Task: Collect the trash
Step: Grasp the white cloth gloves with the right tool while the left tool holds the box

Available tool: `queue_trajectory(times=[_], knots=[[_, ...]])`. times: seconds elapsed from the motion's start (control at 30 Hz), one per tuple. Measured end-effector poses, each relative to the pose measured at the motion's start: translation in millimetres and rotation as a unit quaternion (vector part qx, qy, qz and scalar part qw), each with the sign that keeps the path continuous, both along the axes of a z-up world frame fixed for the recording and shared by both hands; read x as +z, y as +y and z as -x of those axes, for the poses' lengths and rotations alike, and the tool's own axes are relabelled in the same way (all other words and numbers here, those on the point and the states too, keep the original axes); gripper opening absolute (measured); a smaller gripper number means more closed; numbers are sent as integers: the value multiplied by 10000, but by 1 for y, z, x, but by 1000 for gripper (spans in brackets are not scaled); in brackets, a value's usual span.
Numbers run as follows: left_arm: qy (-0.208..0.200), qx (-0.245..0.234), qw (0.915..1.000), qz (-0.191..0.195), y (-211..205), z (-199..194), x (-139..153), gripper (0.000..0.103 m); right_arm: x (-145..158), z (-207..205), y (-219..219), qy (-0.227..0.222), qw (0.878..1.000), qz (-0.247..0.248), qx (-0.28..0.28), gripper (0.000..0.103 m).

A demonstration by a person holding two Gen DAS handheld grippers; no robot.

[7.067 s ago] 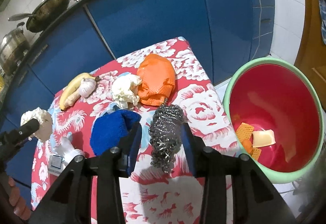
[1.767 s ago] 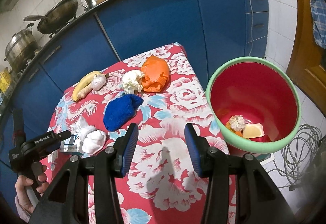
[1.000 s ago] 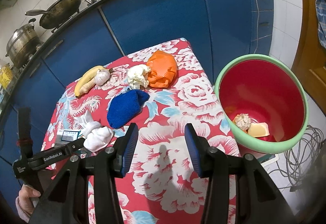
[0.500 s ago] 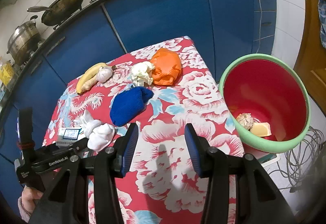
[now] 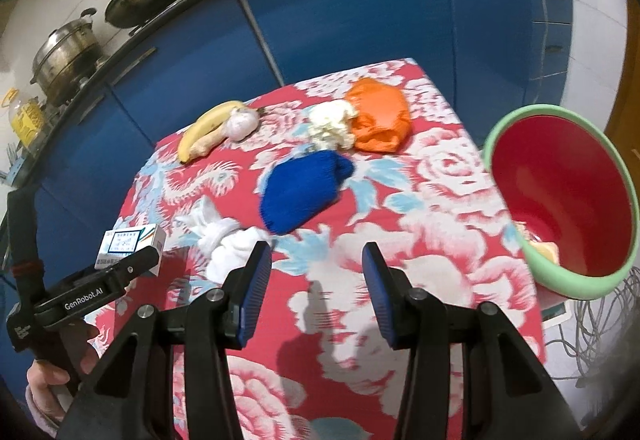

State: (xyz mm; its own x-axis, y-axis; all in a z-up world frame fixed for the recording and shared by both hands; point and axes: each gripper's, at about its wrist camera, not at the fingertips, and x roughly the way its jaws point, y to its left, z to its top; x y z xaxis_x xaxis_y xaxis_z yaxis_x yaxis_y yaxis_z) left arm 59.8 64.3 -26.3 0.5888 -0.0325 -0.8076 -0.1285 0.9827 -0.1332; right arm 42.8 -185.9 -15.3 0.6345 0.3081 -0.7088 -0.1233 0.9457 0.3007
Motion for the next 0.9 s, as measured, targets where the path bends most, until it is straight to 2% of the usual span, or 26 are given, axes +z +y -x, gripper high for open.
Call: queue_trajectory(times=[0.4, 0.77, 0.9], knots=[[-81, 196, 9997, 149, 25, 10, 2, 93, -20, -18, 61, 243, 9979, 105, 588, 49], [-112, 256, 9991, 321, 41, 15, 1, 93, -42, -31, 84, 458, 9958, 287, 744, 49], [-135, 210, 9990, 366, 39, 16, 2, 93, -43, -30, 84, 385, 9956, 391, 760, 33]])
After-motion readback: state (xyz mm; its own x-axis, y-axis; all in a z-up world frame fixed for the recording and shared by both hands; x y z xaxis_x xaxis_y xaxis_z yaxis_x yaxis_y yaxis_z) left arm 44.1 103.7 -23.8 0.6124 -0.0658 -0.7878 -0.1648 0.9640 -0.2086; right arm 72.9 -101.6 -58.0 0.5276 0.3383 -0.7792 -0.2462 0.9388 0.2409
